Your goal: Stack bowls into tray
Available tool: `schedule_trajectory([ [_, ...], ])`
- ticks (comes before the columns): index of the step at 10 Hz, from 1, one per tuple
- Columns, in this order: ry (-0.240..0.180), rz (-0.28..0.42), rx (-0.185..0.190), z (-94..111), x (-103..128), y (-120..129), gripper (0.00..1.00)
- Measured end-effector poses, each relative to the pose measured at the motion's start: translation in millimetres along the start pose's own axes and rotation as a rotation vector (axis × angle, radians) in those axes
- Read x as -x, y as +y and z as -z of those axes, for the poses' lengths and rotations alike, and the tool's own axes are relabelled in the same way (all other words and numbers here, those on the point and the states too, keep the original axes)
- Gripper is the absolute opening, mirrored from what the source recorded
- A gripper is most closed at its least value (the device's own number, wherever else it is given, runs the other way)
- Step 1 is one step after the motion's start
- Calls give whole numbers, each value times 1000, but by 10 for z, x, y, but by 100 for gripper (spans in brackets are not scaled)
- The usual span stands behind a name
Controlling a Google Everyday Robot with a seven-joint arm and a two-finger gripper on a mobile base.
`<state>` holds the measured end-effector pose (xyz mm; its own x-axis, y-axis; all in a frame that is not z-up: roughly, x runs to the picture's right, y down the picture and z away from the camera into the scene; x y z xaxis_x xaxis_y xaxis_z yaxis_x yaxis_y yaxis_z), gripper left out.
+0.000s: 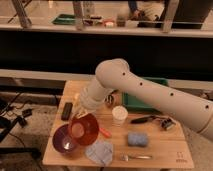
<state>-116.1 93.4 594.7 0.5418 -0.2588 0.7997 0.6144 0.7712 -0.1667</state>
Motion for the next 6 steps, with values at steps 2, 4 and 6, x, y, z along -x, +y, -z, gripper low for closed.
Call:
schedule_trajectory([
  [2, -1, 3, 2, -9, 11, -6, 7],
  [4, 0, 1, 1, -4, 2, -1, 7],
  [6, 0, 2, 2, -9, 1, 1, 7],
])
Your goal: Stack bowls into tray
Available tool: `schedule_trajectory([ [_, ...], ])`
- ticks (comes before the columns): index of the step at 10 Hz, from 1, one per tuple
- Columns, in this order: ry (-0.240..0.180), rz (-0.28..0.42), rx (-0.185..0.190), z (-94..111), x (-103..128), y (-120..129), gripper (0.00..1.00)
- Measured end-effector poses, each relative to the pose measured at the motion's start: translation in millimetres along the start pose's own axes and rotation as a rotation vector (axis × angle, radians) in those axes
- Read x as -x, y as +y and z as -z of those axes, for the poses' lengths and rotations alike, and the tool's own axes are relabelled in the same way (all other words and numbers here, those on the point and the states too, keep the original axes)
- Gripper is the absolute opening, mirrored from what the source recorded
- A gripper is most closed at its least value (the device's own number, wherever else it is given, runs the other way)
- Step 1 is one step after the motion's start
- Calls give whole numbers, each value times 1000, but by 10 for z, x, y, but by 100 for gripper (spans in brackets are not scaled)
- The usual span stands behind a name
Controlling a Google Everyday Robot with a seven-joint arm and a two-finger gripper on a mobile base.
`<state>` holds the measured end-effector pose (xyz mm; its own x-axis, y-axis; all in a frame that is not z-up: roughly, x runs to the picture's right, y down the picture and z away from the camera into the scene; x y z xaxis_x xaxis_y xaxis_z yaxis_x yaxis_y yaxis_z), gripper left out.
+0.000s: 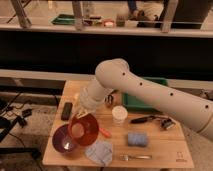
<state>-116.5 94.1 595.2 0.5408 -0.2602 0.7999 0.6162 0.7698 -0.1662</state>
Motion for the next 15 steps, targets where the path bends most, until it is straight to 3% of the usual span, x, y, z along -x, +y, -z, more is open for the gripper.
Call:
schedule_trajectory([
  [2, -10, 31, -4, -72, 38, -89, 7],
  [6, -41, 139, -4, -494, 382, -640, 7],
  [8, -42, 179, 7, -651, 482, -793, 7],
  [15, -6, 232, 96, -854, 544, -599, 7],
])
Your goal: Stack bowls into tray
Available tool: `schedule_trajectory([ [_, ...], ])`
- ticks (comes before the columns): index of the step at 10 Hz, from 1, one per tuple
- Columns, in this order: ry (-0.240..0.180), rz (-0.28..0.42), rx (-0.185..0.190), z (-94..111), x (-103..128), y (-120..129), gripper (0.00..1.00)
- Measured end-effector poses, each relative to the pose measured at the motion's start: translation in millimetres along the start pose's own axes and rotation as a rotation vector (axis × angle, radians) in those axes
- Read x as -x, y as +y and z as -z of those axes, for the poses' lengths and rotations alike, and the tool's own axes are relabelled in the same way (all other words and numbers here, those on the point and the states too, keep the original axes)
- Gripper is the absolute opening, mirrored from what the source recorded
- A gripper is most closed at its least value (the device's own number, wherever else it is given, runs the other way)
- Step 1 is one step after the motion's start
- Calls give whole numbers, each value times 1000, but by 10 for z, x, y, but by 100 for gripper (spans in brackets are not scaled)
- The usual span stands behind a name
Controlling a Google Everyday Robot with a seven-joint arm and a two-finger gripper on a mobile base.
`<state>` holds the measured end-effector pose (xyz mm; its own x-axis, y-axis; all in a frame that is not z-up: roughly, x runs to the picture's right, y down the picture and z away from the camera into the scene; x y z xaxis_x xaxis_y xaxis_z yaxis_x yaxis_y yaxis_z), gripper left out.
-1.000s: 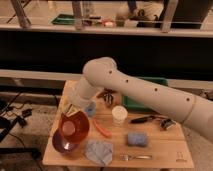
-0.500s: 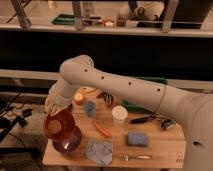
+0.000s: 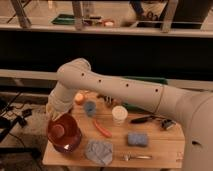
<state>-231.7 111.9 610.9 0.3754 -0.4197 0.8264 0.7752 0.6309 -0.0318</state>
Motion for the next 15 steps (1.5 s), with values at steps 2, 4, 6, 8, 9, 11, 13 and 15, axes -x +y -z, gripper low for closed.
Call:
schedule_trajectory([
  [2, -5, 38, 44, -121, 60, -26, 7],
  [4, -2, 70, 83, -219, 34, -73, 7],
  [6, 11, 108, 143, -310, -27, -114, 7],
  [8, 16, 118, 170, -332, -116, -82, 7],
  [9, 16, 108, 168, -302, -183, -21, 7],
  [11, 14, 76, 152, -225, -270, 126, 7],
  [13, 13, 80, 151, -232, -249, 115, 7],
  [15, 14, 77, 150, -221, -262, 124, 7],
])
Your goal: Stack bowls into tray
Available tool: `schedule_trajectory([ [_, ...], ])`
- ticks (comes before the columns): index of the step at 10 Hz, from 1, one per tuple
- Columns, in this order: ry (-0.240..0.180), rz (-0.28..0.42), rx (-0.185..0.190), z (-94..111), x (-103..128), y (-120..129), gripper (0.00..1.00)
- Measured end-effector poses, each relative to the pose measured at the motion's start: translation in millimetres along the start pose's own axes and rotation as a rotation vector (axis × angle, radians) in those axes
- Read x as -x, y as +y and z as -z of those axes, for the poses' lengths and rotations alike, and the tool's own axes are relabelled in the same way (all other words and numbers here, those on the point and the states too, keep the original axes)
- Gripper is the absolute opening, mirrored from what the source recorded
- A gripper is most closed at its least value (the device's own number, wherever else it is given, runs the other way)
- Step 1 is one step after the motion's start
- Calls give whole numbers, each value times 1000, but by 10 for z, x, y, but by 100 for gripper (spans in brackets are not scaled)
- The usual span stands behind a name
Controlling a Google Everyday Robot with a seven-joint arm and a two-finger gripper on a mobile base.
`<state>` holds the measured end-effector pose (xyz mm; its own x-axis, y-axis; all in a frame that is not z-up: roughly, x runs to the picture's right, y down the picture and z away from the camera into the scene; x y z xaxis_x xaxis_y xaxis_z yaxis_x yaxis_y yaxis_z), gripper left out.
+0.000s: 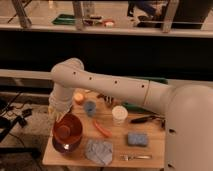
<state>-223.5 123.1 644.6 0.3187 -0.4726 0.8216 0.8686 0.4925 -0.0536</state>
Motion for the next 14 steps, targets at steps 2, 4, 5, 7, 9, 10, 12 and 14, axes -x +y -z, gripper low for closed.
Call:
schedule_trajectory([
  [2, -1, 2, 1, -5, 10, -8, 7],
  [4, -1, 2, 0, -5, 8, -6, 7],
  [5, -1, 1, 0, -5, 10, -6, 7],
  [7, -1, 1, 0, -5, 11, -6, 7],
  [9, 2, -2, 8, -40, 5, -15, 7],
  [10, 5, 0, 19, -158, -9, -49, 7],
  [12, 9, -1, 33, -414, -84, -61, 7],
  [14, 11, -1, 62, -624, -193, -92, 7],
])
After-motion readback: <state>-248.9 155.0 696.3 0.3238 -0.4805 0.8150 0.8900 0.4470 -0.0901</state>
